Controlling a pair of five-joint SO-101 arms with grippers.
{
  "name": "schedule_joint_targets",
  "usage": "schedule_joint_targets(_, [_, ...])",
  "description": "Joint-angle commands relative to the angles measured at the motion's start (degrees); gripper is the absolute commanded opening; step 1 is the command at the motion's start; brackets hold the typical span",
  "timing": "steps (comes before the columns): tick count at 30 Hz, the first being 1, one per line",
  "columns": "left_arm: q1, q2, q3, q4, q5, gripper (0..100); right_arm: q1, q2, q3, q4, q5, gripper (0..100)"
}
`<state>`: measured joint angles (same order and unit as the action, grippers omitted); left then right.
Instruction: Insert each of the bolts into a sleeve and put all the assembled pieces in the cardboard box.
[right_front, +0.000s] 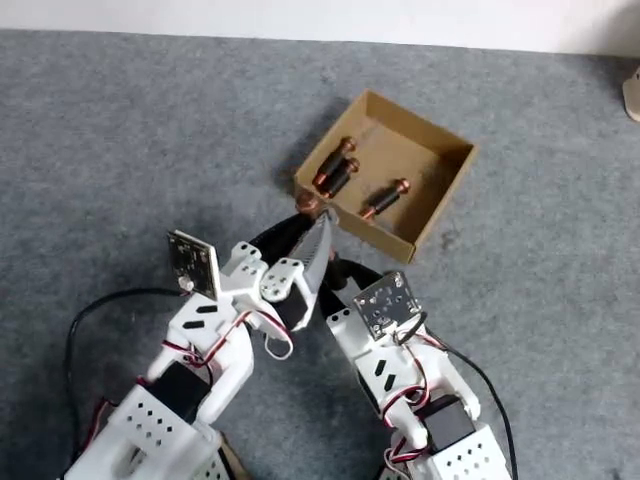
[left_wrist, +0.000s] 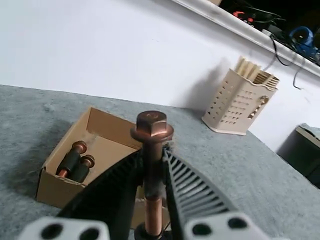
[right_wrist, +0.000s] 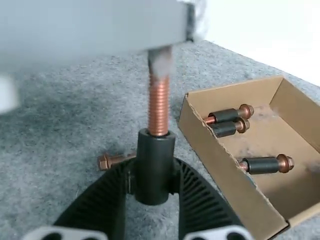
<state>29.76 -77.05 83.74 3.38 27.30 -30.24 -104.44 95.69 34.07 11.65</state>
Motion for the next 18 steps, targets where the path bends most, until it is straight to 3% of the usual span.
schedule_joint_targets(1, [3.3, 0.2, 0.5, -0.1, 0.0, 0, 0.7, -0.7, 6.7, -1.5, 0.5, 0.5])
schedule_joint_targets(18, [2.5, 0.2, 3.6, -0.2, -0.2, 0, 4.1, -0.7, 6.1, -3.5, 0.0, 0.5])
